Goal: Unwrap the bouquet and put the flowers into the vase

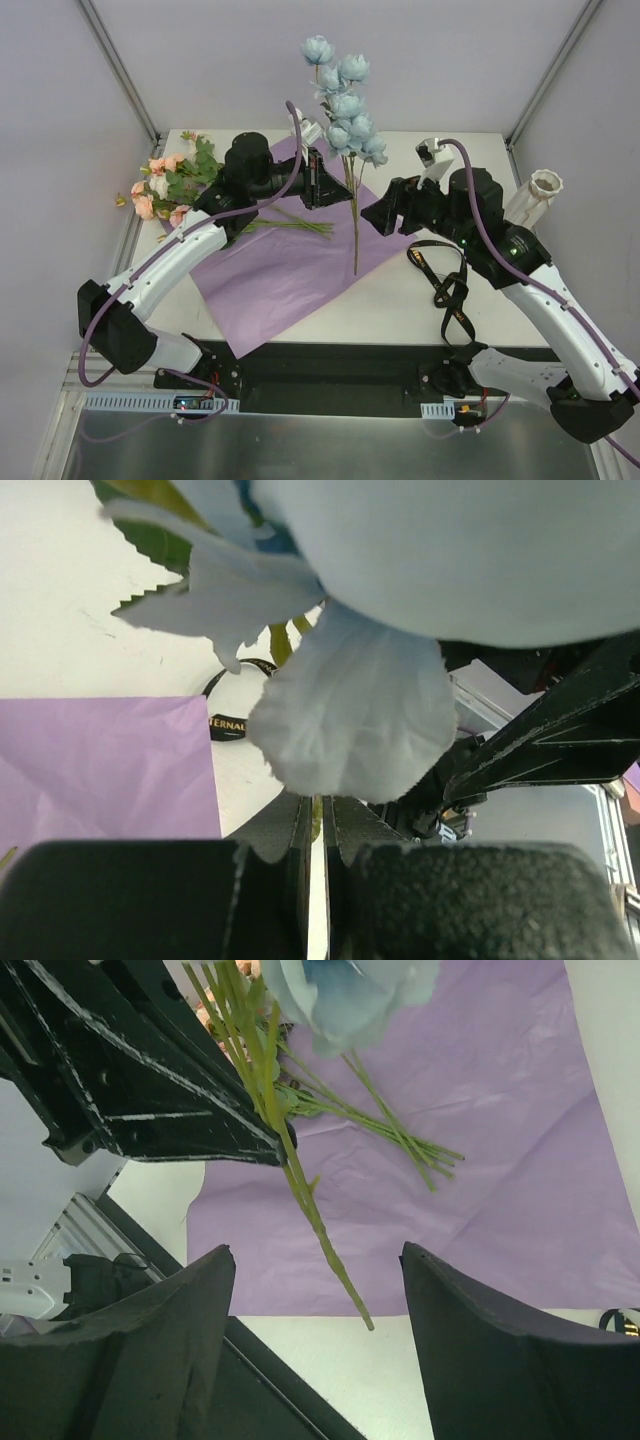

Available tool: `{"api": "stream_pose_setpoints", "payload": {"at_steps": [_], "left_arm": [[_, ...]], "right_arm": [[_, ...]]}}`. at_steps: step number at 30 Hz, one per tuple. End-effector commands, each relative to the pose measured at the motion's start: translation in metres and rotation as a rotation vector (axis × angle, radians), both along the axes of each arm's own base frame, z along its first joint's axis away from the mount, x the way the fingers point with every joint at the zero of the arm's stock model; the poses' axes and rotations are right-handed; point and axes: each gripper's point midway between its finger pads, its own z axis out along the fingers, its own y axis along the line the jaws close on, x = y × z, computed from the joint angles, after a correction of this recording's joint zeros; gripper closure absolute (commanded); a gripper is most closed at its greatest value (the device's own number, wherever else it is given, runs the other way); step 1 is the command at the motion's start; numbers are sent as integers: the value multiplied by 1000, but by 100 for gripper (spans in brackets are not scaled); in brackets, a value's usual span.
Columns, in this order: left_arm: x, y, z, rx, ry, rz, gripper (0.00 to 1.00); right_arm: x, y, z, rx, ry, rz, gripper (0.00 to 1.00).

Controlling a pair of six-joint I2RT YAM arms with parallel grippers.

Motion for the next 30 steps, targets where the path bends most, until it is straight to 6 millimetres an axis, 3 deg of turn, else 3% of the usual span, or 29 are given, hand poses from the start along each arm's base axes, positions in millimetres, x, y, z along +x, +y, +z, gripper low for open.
{"api": "stream_pose_setpoints", "payload": {"at_steps": [1, 8, 9, 14, 20, 26, 30], "left_arm": [[-16, -3, 31, -41, -179, -51, 100], [-24, -20, 14, 5, -171, -58, 100], [-21, -22, 10, 10, -157, -53, 100], [-18, -25, 2, 22, -128, -41, 100], [-15, -26, -7, 60, -150, -5, 100], [-9, -29, -15, 73, -114, 16, 100], [-8, -29, -18, 79, -107, 20, 100]], "right_arm": [[-2, -1, 21, -8, -75, 34, 30], [10, -8, 37, -74, -136, -126, 37], [9, 0, 40, -76, -140, -117, 37], [28, -7, 34, -182, -118, -289, 32], [33, 1, 39, -202, -148, -362, 30], [39, 17, 45, -262, -183, -391, 40], [44, 17, 44, -292, -190, -424, 45]]}}
